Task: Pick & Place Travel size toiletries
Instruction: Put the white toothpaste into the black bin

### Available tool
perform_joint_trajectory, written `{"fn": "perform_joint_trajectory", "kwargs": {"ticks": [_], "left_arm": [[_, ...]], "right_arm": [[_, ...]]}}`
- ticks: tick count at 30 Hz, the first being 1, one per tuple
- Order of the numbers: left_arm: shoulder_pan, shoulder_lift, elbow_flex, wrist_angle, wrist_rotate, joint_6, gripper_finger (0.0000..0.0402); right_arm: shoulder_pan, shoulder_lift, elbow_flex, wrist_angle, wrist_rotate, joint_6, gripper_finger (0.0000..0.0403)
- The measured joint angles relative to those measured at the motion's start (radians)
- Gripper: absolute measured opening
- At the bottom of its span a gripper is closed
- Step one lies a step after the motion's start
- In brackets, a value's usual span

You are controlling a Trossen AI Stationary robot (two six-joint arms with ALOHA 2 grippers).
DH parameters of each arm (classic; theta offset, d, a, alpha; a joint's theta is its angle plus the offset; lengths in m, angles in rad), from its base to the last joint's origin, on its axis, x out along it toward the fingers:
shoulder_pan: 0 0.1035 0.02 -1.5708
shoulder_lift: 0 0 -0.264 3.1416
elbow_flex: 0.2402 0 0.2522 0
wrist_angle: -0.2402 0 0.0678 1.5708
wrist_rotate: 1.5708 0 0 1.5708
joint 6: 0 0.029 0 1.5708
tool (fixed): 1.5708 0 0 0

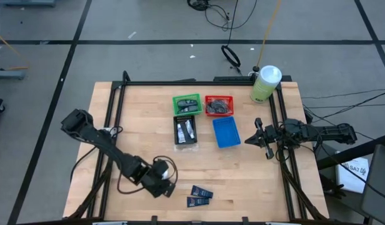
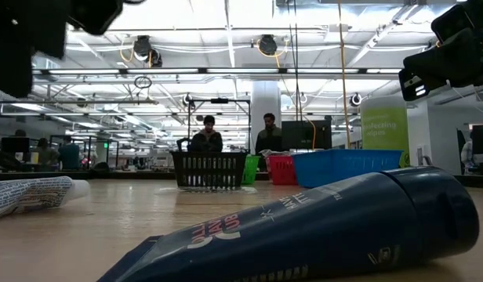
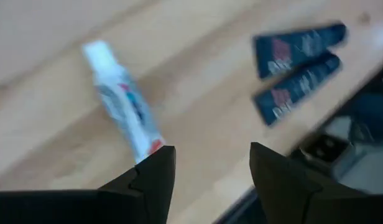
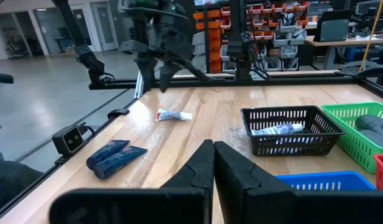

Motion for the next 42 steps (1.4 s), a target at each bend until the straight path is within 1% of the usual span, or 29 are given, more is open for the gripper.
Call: {"fn": "perform_joint_trajectory", "kwargs": {"ticks": [5, 8, 14, 20, 24, 31, 35, 38, 42], "left_arm": [[0.046, 0.016, 0.0, -0.103, -0.003, -0.003, 0.0207], [0.07, 0.052, 0.0, -0.113, 0.002, -0.004, 0.0207], [0.093, 0.149, 0.0, -0.103, 0.09, -0.022, 0.0207], [0.096, 0.219, 0.003, -0.118, 0.138, -0.054, 0.0207], [0.096, 0.248, 0.007, -0.177, 0.175, -0.054, 0.0207], [0.096, 0.254, 0.005, -0.296, 0.178, -0.032, 0.0207], [0.094, 0.254, 0.005, -0.327, 0.126, 0.036, 0.0207], [0.098, 0.255, 0.003, -0.363, 0.108, 0.055, 0.0207], [0.114, 0.256, 0.003, -0.388, 0.14, 0.055, 0.0207]], "right_arm": [[0.0, 0.0, 0.0, 0.0, 0.0, 0.0, 0.0004], [0.0, 0.0, 0.0, 0.0, 0.0, 0.0, 0.0004], [0.0, 0.0, 0.0, -0.001, 0.0, 0.0, 0.0004], [0.0, 0.0, 0.0, -0.001, 0.0, 0.0, 0.0004], [0.0, 0.0, 0.0, 0.0, 0.0, 0.0, 0.0004], [0.0, 0.0, 0.0, 0.0, 0.0, 0.0, 0.0004], [0.0, 0.0, 0.0, 0.0, 0.0, 0.0, 0.0004], [0.0, 0.0, 0.0, 0.0, 0.0, 0.0, 0.0004], [0.0, 0.0, 0.0, 0.0, 0.0, 0.0, 0.0004]]}}
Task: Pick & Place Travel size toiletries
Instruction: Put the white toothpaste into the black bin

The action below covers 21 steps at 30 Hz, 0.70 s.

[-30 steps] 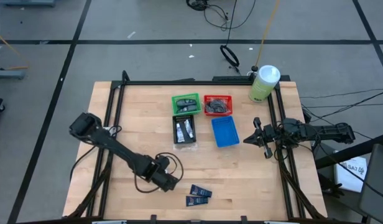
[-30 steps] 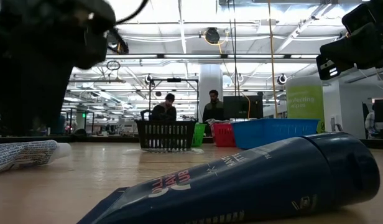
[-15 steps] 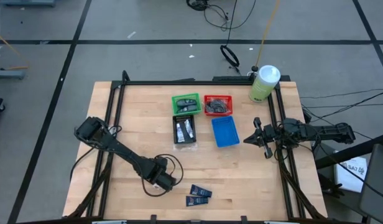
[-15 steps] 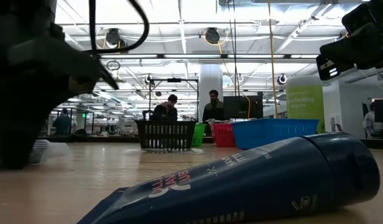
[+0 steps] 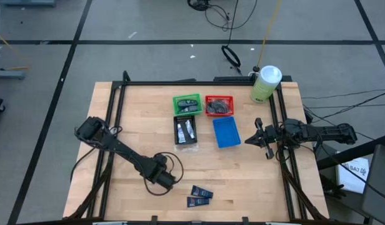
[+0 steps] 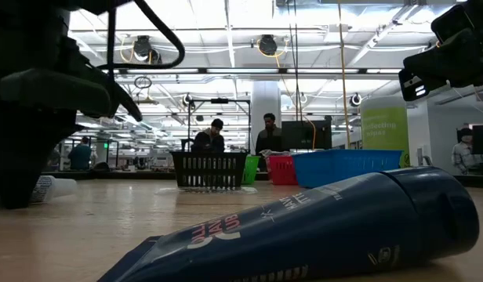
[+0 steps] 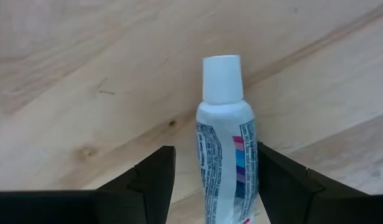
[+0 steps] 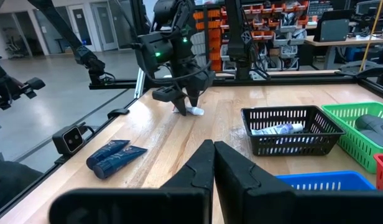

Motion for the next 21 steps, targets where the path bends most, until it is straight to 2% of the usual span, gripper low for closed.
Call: {"fn": "perform_joint_trajectory", "kwargs": {"ticks": [16, 21], "left_arm": [[0.013, 0.001, -0.002, -0.016, 0.028, 0.047, 0.0204], [0.014, 0.001, -0.002, -0.001, 0.03, 0.073, 0.0159]], "right_arm": [[0.0, 0.0, 0.0, 0.0, 0.0, 0.0, 0.0004], [0.0, 0.0, 0.0, 0.0, 0.0, 0.0, 0.0004]]}}
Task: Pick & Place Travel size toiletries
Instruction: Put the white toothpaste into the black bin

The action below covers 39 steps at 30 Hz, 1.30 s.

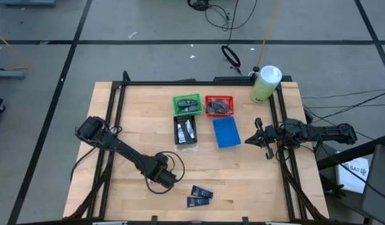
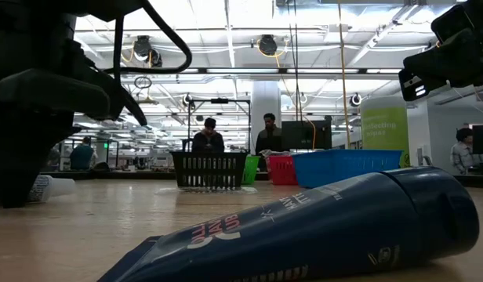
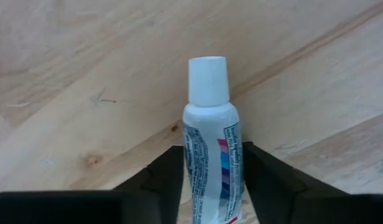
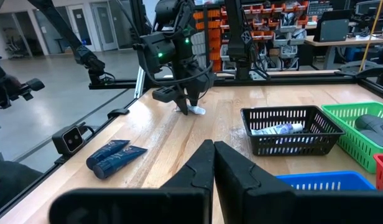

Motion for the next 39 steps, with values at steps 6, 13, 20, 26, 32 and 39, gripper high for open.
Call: {"fn": "perform_joint_trajectory", "kwargs": {"ticks": [6, 13, 20, 26, 32, 39], "left_arm": [[0.017, 0.0, -0.001, 0.044, 0.008, 0.018, 0.0079], [0.027, -0.03, 0.013, 0.111, -0.058, 0.129, 0.0009], [0.037, -0.122, 0.05, 0.143, -0.244, 0.189, 0.0015], [0.068, -0.201, 0.051, 0.215, -0.385, 0.273, 0.0015], [0.125, -0.254, 0.05, 0.312, -0.457, 0.395, 0.001], [0.246, -0.264, 0.051, 0.516, -0.483, 0.571, 0.0019]], "right_arm": [[0.0, 0.0, 0.0, 0.0, 0.0, 0.0, 0.0004], [0.0, 0.0, 0.0, 0.0, 0.0, 0.0, 0.0004], [0.0, 0.0, 0.0, -0.001, 0.0, 0.0, 0.0004], [0.0, 0.0, 0.0, 0.0, 0.0, 0.0, 0.0004], [0.0, 0.0, 0.0, 0.0, 0.0, 0.0, 0.0004], [0.0, 0.0, 0.0, -0.001, 0.0, 0.0, 0.0004]]}}
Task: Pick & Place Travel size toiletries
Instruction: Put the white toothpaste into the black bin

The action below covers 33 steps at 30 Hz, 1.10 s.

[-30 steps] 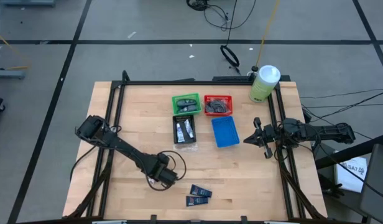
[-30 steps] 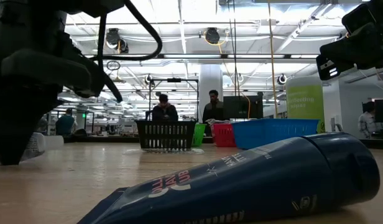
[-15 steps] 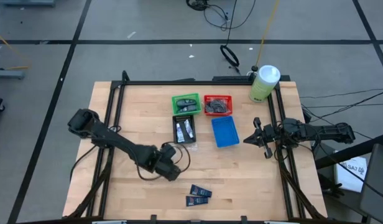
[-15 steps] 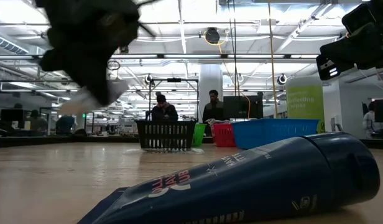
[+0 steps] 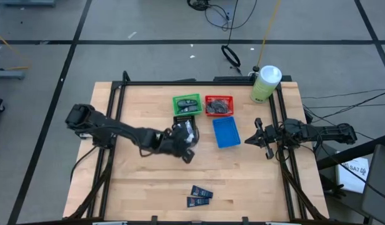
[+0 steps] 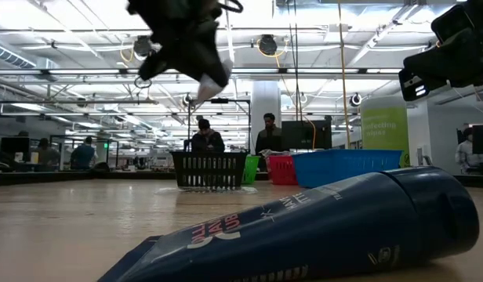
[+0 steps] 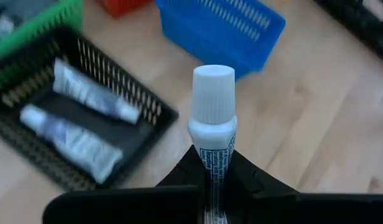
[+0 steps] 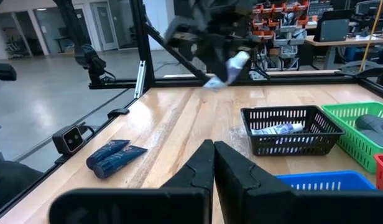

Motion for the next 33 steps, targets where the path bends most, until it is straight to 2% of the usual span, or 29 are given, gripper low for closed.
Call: {"fn": "perform_joint_trajectory", "kwargs": {"ticks": [5, 11, 15, 18, 26, 30, 33], "left_arm": [[0.095, 0.0, 0.0, 0.035, 0.006, 0.046, 0.0006], [0.193, 0.0, -0.016, 0.008, 0.023, 0.043, 0.0022], [0.237, 0.002, -0.038, -0.006, 0.019, 0.033, 0.0016], [0.259, 0.021, -0.052, -0.004, 0.017, 0.006, 0.0006], [0.27, 0.108, -0.054, 0.016, 0.018, -0.02, 0.0019], [0.279, 0.131, -0.054, 0.045, 0.063, -0.019, 0.0006], [0.287, 0.132, -0.054, 0.059, 0.109, -0.042, 0.0013]], "right_arm": [[0.0, 0.0, 0.0, 0.0, 0.0, 0.0, 0.0004], [0.0, 0.0, 0.0, 0.0, 0.0, 0.0, 0.0004], [0.0, 0.0, 0.0, 0.0, 0.0, 0.0, 0.0004], [0.0, 0.0, 0.0, 0.0, 0.0, 0.0, 0.0004], [0.0, 0.0, 0.0, 0.0, 0.0, 0.0, 0.0004], [0.0, 0.0, 0.0, 0.0, 0.0, 0.0, 0.0004], [0.0, 0.0, 0.0, 0.0, 0.0, 0.0, 0.0004]]}}
